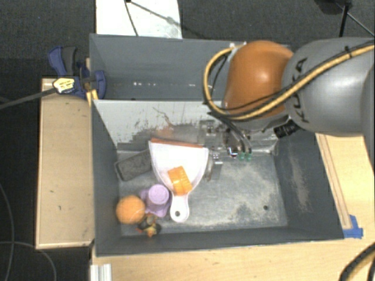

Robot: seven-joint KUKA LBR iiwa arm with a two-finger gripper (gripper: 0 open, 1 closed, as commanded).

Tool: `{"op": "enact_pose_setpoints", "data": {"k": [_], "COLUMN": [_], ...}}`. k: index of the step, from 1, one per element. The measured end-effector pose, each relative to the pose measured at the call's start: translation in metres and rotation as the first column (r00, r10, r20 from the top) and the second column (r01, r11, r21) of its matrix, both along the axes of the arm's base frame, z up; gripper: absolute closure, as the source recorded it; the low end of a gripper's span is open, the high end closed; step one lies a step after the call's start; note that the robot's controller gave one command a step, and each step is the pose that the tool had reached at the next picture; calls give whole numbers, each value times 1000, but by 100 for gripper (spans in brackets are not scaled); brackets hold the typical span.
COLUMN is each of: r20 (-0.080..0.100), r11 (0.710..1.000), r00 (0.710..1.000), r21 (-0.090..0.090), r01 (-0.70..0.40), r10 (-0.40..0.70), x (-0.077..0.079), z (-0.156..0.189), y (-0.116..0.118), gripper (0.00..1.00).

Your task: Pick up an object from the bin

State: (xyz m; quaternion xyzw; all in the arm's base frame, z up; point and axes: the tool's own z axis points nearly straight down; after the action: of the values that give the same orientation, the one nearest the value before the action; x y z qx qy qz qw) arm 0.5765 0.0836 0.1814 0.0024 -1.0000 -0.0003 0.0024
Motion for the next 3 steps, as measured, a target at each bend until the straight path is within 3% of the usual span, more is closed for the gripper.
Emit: {"op": "enact_pose_setpoints", "data": {"k": [2, 3], "r20": [7, -4], "r11": [1000, 998], "r00": [1000, 998], "r21": [1, -1], "r01": [1, -55], "r10": [-1, 55], "x": [1, -20], "z": [4, 32], "y": [-1, 0], "gripper": [0, 0]}}
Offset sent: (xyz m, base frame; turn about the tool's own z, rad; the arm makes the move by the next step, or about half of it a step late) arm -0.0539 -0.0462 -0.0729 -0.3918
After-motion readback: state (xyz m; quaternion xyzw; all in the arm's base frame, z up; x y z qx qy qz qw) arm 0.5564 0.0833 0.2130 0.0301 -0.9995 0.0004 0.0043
